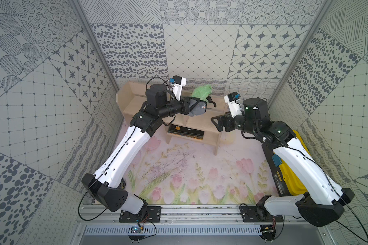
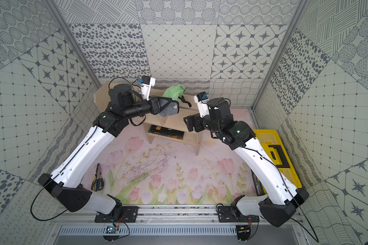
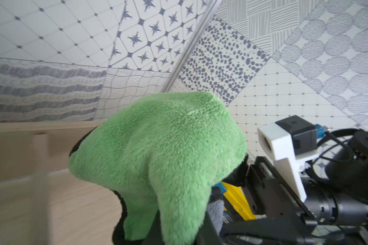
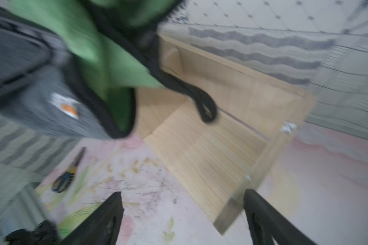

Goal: Wipe the bookshelf clean with a cloth
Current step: Move the shelf to the center of the board.

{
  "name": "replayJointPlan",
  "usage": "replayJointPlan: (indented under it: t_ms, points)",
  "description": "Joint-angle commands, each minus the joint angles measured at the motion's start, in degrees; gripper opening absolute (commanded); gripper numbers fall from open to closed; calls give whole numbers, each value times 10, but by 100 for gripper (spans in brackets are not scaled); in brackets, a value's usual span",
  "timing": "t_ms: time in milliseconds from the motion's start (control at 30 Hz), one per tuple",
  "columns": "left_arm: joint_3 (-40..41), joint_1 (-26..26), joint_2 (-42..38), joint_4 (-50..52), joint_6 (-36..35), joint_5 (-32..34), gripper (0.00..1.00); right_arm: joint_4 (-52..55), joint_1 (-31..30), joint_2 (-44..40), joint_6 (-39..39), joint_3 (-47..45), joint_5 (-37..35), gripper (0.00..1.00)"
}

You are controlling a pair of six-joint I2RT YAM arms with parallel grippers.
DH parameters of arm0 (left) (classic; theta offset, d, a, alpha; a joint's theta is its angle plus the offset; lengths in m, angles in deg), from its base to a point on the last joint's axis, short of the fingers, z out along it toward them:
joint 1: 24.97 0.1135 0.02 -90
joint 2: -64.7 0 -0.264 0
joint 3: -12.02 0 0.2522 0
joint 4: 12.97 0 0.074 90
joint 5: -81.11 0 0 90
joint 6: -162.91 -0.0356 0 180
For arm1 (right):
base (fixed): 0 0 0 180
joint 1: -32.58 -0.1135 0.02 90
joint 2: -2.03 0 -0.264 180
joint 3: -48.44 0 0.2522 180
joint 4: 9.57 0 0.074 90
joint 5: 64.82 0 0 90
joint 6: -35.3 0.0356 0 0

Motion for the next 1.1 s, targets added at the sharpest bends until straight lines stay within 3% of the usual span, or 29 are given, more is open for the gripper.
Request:
replayJointPlan:
  t_ms: [0,100,200,267,400,467,500,600,800,900,1067]
  points:
    - [63,8,-20,-253,127,-217,0,-187,-19,30,12,44,168,94]
    - [72,7,-27,-236,102,-200,0,-190,-27,47,-5,61,143,93]
    - [78,9,-40,-206,69,-167,0,-182,-28,42,-16,46,6,88]
    - [78,12,-56,-167,39,-102,0,-175,-29,24,-17,19,-92,88]
    - [54,13,-86,-38,-29,119,0,-115,-47,-6,-16,-7,-243,88]
    - [45,22,-100,25,-30,293,0,-74,-63,-3,-14,-3,-319,89]
    - [51,38,-107,31,-28,317,0,-60,-66,1,-9,-3,-336,90]
    - [71,86,-124,39,-13,315,0,-36,-67,20,26,-9,-343,88]
    - [94,130,-148,55,-31,319,0,-35,-68,72,79,-18,-313,79]
    - [103,139,-151,63,-41,311,0,-36,-68,86,92,-21,-314,63]
    - [128,147,-155,55,-42,303,0,-14,-55,83,118,-23,-380,20]
